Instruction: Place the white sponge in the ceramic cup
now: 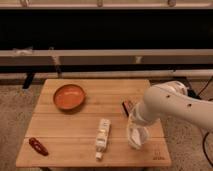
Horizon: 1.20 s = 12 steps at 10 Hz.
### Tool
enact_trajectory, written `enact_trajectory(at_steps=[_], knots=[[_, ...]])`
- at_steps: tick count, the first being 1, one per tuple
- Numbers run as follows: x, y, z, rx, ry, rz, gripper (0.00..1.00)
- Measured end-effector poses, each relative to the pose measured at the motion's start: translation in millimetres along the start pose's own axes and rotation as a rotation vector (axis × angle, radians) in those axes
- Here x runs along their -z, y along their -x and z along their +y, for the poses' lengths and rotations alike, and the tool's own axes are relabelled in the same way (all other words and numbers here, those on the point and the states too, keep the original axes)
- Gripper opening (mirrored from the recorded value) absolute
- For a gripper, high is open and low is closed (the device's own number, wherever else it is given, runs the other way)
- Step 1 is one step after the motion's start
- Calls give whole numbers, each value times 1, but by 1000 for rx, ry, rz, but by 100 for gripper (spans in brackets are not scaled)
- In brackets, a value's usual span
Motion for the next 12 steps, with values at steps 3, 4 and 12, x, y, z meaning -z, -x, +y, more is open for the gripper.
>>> enact_trajectory(at_steps=[3,4,12], knots=[[0,6,-17,-28,-25,5,80],[0,8,-26,-43,-37,6,80],[23,18,-16,-23,-19,-29,80]])
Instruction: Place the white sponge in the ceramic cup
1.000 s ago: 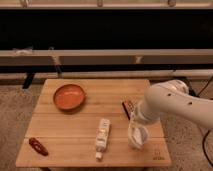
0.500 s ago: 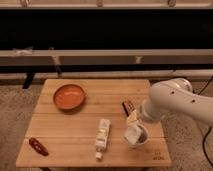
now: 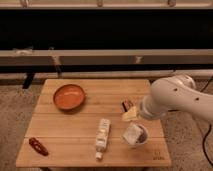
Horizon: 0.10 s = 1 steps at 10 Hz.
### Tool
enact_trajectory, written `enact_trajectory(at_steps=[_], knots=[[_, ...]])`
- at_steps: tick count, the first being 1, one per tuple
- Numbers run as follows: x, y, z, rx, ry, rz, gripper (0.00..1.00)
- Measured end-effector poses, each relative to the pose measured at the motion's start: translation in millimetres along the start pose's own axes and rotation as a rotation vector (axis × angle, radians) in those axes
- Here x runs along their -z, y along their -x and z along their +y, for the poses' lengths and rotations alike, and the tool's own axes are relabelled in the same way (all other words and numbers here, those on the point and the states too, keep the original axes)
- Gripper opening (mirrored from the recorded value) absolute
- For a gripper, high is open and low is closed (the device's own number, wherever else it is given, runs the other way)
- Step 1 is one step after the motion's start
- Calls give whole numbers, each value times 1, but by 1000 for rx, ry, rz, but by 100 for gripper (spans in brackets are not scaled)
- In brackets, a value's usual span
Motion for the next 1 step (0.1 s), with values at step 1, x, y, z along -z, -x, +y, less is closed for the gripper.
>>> enact_trajectory(at_steps=[1], knots=[[3,0,5,13,1,-6,80]])
